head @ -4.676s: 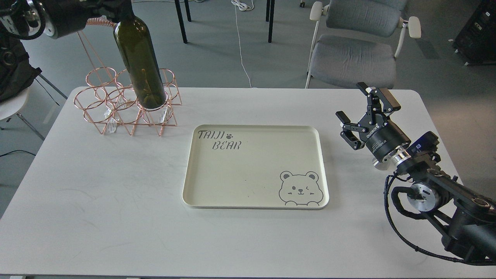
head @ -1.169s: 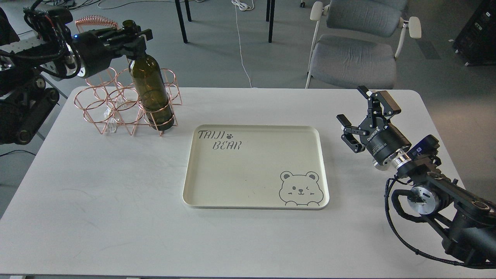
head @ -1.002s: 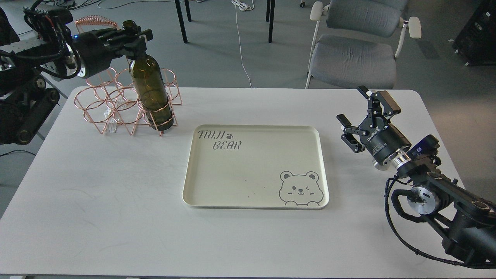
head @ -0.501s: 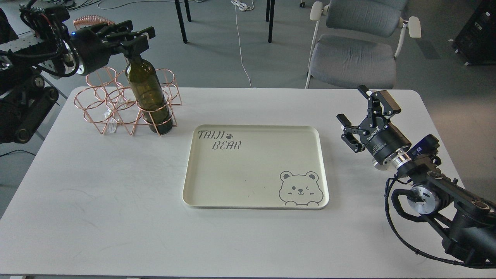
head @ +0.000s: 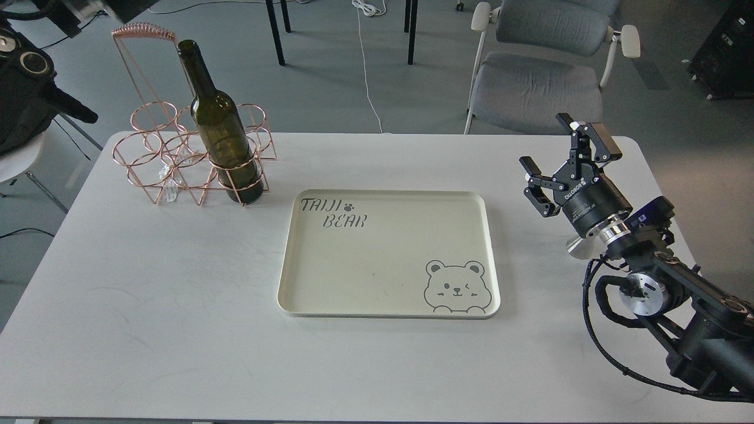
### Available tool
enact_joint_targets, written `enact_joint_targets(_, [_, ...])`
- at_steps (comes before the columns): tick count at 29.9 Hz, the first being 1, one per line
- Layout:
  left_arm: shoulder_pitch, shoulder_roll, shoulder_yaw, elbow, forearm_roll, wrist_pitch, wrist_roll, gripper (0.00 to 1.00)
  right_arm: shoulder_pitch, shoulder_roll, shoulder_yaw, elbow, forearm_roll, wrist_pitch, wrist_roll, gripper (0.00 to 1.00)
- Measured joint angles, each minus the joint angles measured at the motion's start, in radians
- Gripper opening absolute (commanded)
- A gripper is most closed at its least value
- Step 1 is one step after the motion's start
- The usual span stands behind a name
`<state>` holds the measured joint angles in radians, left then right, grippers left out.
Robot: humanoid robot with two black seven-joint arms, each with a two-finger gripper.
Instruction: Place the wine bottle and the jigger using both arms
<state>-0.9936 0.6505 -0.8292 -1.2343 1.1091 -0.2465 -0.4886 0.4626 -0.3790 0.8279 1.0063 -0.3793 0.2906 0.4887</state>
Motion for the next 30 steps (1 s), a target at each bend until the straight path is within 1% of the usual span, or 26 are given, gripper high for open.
enact_joint_targets(3, [0.095, -0.036, 0.0, -0.08, -0.181, 0.001, 0.0, 0.98, -0.01, 0.018, 0.006, 0.003, 0.0, 0.001, 0.0, 0.99])
enact_joint_targets(5, [0.166, -0.055, 0.0, -0.101, -0.232, 0.003, 0.0, 0.98, -0.012, 0.021, 0.003, 0.003, 0.0, 0.001, 0.0, 0.99])
enact_joint_targets(11, [0.37, -0.149, -0.01, -0.11, -0.285, 0.003, 0.0, 0.98, -0.001, 0.028, 0.003, -0.006, 0.008, -0.025, 0.0, 0.99])
enact_joint_targets(15, [0.515, -0.211, -0.017, -0.104, -0.373, -0.002, 0.0, 0.98, -0.013, 0.047, 0.006, -0.003, 0.012, -0.026, 0.0, 0.99])
enact_joint_targets(18, [0.592, -0.254, -0.026, -0.096, -0.402, -0.004, 0.0, 0.98, -0.024, 0.062, 0.005, 0.002, 0.013, -0.023, 0.0, 0.99])
enact_joint_targets(22, [0.662, -0.301, -0.055, -0.062, -0.409, -0.006, 0.0, 0.98, -0.028, 0.083, 0.005, 0.003, 0.013, -0.024, 0.0, 0.99])
enact_joint_targets(27, [0.685, -0.336, -0.062, -0.009, -0.411, -0.006, 0.0, 0.98, -0.028, 0.111, 0.011, 0.001, 0.014, -0.028, 0.0, 0.99])
enact_joint_targets(30, [0.686, -0.34, -0.063, 0.004, -0.411, 0.001, 0.0, 0.98, -0.028, 0.116, 0.013, 0.001, 0.015, -0.029, 0.0, 0.99])
